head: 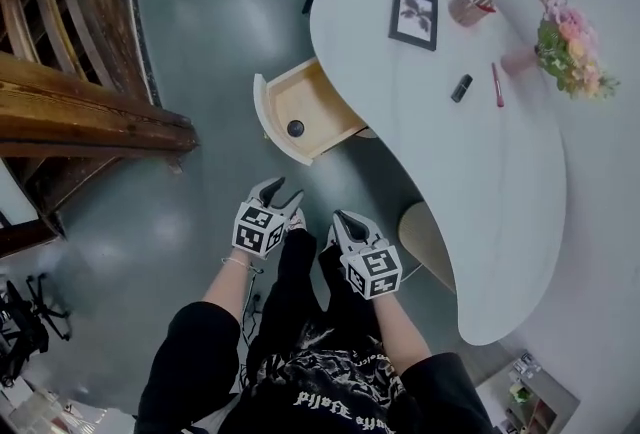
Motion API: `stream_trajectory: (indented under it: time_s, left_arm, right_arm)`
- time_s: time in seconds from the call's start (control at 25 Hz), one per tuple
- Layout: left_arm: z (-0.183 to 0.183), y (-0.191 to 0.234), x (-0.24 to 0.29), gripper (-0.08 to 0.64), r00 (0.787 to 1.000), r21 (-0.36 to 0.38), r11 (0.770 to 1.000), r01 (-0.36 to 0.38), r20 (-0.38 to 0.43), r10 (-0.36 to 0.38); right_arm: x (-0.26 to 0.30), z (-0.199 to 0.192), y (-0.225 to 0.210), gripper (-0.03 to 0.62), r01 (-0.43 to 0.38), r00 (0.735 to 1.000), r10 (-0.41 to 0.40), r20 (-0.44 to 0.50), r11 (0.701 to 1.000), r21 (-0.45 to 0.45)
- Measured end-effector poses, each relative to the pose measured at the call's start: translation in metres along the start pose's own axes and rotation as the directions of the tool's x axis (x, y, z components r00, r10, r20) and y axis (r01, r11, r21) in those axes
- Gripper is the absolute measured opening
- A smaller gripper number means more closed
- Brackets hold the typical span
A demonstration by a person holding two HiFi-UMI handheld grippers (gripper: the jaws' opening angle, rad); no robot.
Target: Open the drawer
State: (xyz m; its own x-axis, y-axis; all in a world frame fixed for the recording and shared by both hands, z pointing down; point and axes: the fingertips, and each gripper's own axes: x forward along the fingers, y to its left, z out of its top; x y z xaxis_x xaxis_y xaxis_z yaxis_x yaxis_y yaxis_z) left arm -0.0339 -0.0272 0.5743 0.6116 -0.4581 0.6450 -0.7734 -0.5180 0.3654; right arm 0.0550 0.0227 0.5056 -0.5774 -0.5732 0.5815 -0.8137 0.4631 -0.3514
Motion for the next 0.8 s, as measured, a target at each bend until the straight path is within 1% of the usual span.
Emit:
stream_trajectory:
  time_s: [0.16, 0.24, 0.36, 0.44, 0.52, 0.68, 0.8]
  left_arm:
    - [0.012, -0.024, -0.017, 0.215, 1.0, 0.0, 1.0, -0.004, 0.019, 0.004]
    - [0.021, -0.04, -0.02, 0.215, 0.999, -0.013, 1.0, 0.005, 0.032, -0.005]
    - [0.03, -0.059, -0.028, 0.215, 0.997, -0.045, 0.999, 0.031, 0.066, -0.028]
    - [0.034, -0.071, -0.035, 0.215, 0.996, -0.024, 0.999, 0.037, 0.081, -0.035]
    - [0.044, -0.082, -0.044, 0.215, 0.993, -0.002, 0.999, 0.039, 0.108, -0.039]
    - [0.073, -0.102, -0.062, 0.215, 0.981, 0.022, 0.999, 0.038, 0.19, -0.041]
    - [0.087, -0.113, -0.07, 0.215, 0.973, 0.027, 0.999, 0.037, 0.228, -0.042]
  right_arm:
    - [-0.009, 0.022, -0.003, 0.027, 0.009, 0.999, -0.009, 0.043, 1.0, -0.005]
    - [-0.016, 0.033, -0.009, 0.027, 0.016, 0.999, -0.015, 0.051, 1.0, -0.011]
    - [-0.024, 0.042, -0.005, 0.028, 0.012, 0.999, -0.008, 0.048, 0.996, -0.093]
    - [-0.03, 0.045, -0.002, 0.027, 0.009, 0.999, -0.003, 0.055, 0.994, -0.112]
    - [-0.037, 0.05, -0.003, 0.026, 0.014, 0.998, -0.007, 0.067, 0.994, -0.105]
    - [-0.049, 0.064, -0.013, 0.026, 0.033, 0.994, -0.023, 0.103, 0.994, -0.101]
    - [-0.059, 0.074, -0.016, 0.028, 0.04, 0.992, -0.026, 0.126, 0.993, -0.111]
